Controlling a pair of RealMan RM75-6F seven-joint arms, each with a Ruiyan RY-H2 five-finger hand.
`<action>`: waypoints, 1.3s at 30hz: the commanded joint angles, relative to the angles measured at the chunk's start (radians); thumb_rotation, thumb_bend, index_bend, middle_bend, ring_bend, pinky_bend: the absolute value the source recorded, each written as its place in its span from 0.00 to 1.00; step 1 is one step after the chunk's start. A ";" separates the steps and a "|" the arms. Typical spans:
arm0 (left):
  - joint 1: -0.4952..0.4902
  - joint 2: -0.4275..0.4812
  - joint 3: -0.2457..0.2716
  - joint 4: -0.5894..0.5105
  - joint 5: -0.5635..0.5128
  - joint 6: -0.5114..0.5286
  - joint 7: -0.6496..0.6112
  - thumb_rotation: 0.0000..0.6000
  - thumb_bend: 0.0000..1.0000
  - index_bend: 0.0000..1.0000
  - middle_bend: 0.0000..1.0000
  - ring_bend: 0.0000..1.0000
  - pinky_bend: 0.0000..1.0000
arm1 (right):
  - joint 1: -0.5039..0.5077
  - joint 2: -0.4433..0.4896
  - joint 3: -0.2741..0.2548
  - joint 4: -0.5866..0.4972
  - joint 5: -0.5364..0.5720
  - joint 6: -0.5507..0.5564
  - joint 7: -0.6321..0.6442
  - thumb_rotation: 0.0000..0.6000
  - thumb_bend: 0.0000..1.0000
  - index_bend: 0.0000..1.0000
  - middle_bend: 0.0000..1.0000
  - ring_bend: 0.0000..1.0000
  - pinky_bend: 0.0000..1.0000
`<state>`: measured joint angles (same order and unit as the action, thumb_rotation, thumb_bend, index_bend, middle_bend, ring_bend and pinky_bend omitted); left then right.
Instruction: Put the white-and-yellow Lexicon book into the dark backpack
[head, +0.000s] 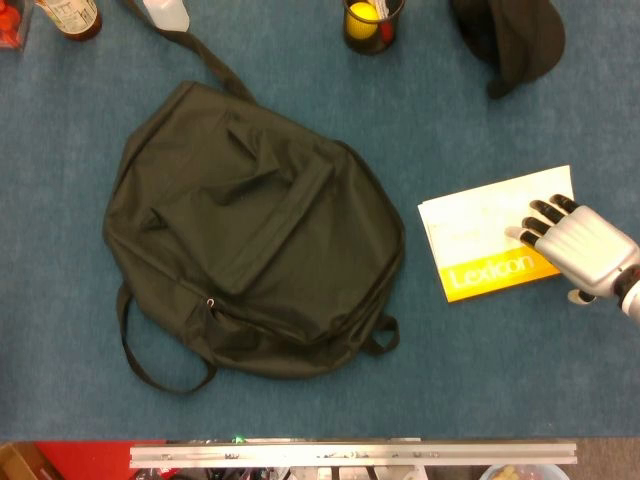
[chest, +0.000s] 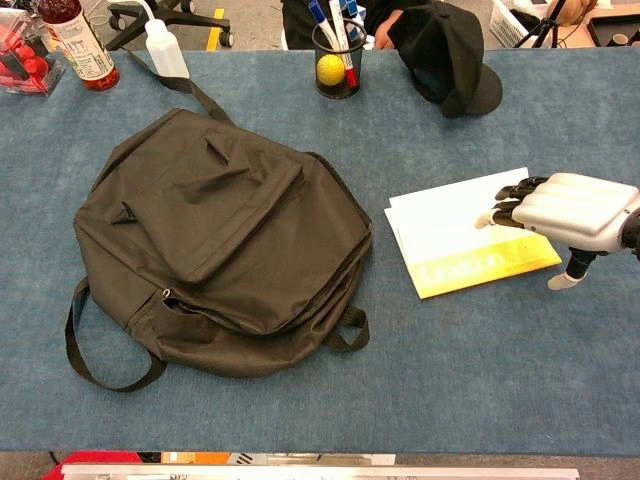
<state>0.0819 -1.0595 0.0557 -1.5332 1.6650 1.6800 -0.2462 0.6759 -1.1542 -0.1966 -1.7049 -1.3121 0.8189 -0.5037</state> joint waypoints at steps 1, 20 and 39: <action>0.001 -0.001 0.001 0.001 0.000 0.001 -0.002 1.00 0.27 0.32 0.30 0.30 0.26 | -0.001 -0.028 0.012 0.029 0.019 -0.019 -0.011 1.00 0.00 0.17 0.23 0.09 0.14; 0.007 0.000 -0.002 0.023 -0.015 0.008 -0.045 1.00 0.27 0.32 0.30 0.30 0.26 | -0.009 -0.116 0.045 0.132 0.040 -0.036 -0.044 1.00 0.01 0.17 0.24 0.10 0.18; 0.011 0.004 0.002 0.027 -0.010 0.014 -0.068 1.00 0.27 0.32 0.30 0.30 0.26 | -0.059 -0.159 0.044 0.192 -0.012 0.015 -0.046 1.00 0.11 0.17 0.27 0.14 0.24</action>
<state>0.0925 -1.0559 0.0573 -1.5066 1.6552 1.6942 -0.3148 0.6174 -1.3124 -0.1531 -1.5133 -1.3233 0.8337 -0.5500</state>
